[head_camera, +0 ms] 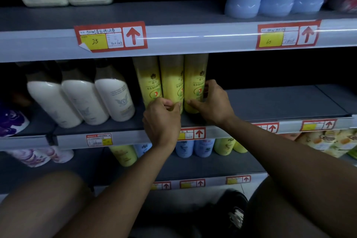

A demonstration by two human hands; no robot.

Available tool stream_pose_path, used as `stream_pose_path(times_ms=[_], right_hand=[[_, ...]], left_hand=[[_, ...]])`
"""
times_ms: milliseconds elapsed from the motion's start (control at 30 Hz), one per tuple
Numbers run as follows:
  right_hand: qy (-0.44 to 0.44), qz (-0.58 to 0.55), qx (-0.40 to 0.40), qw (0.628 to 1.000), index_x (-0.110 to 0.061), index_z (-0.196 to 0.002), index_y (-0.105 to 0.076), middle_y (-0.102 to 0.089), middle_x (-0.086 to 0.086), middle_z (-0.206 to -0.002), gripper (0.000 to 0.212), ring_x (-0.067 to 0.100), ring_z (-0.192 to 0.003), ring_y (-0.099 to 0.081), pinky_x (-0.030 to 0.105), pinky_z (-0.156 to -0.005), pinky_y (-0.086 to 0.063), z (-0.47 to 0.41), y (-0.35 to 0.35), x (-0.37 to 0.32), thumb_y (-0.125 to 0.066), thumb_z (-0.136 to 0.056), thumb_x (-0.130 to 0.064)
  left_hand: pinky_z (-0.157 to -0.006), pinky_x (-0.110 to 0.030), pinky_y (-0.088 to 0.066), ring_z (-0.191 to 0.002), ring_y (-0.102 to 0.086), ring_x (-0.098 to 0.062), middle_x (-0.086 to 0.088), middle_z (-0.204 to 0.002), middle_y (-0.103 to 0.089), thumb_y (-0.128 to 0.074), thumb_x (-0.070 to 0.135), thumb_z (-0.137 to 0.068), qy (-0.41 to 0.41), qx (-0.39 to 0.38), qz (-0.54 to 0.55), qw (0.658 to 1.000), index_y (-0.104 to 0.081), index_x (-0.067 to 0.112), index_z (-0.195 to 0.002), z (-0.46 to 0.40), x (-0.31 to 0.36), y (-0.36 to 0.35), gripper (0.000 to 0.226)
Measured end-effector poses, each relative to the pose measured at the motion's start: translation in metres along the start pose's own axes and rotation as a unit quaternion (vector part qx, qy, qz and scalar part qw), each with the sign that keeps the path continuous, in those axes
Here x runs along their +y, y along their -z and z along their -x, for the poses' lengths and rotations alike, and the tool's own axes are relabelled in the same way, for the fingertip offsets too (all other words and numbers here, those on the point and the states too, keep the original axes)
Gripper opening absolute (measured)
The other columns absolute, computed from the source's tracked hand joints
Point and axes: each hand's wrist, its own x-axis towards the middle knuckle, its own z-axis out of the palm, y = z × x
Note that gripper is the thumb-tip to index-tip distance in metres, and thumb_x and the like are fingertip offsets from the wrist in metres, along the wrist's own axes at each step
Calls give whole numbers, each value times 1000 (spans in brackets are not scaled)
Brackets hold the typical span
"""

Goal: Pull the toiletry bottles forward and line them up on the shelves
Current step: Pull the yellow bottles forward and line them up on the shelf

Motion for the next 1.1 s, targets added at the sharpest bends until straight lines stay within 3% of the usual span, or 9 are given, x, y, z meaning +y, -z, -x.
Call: stream_pose_path(times_ms=[333, 533, 633, 833, 1033, 1100], right_hand=[[-14, 12, -17, 1000, -18, -120, -53, -68, 1, -117, 66, 17, -106, -65, 36, -88, -57, 2, 4, -5, -90, -72, -40], [-57, 106, -105, 987, -5, -142, -40, -57, 15, -134, 88, 29, -120, -58, 30, -84, -44, 0, 24, -3, -86, -77, -41], [-82, 109, -120, 983, -5, -140, -46, -61, 15, -130, 77, 29, -118, -59, 28, -82, -41, -5, 36, -4, -85, -79, -31], [-8, 127, -74, 989, -7, -133, -58, -68, 15, -120, 53, 32, -111, -64, 26, -81, -44, -9, 50, 13, -73, -82, -11], [2, 115, -42, 993, -8, -124, -64, -73, 14, -113, 40, 34, -109, -67, 33, -87, -50, -9, 67, 30, -70, -84, -14], [2, 92, -35, 995, -11, -121, -66, -74, 8, -108, 37, 28, -106, -69, 25, -82, -47, -8, 70, 34, -68, -85, -12]], left_hand=[[-68, -37, -56, -79, -68, -13, 11, -82, -71, -79, 46, -83, 6, -8, -38, 999, -68, 29, -82, 7, 4, 4, 20], [-62, -29, -43, -76, -62, -13, 11, -81, -65, -74, 44, -86, -56, -26, -40, 997, -64, 27, -81, 16, 8, 13, 20], [-66, -34, -53, -78, -64, -13, 11, -81, -66, -73, 42, -87, -73, -50, -36, 995, -64, 28, -80, 11, 14, 19, 18], [-68, -36, -56, -76, -65, -12, 13, -76, -66, -68, 32, -88, -82, -100, -46, 991, -64, 27, -80, 2, 29, 15, 11], [-67, -31, -53, -77, -68, -15, 12, -72, -69, -62, 30, -86, -37, -91, -61, 993, -68, 24, -79, -6, 44, 6, 11], [-69, -30, -52, -80, -67, -16, 12, -74, -70, -59, 33, -85, -18, -76, -60, 995, -70, 24, -82, -2, 53, 8, 14]])
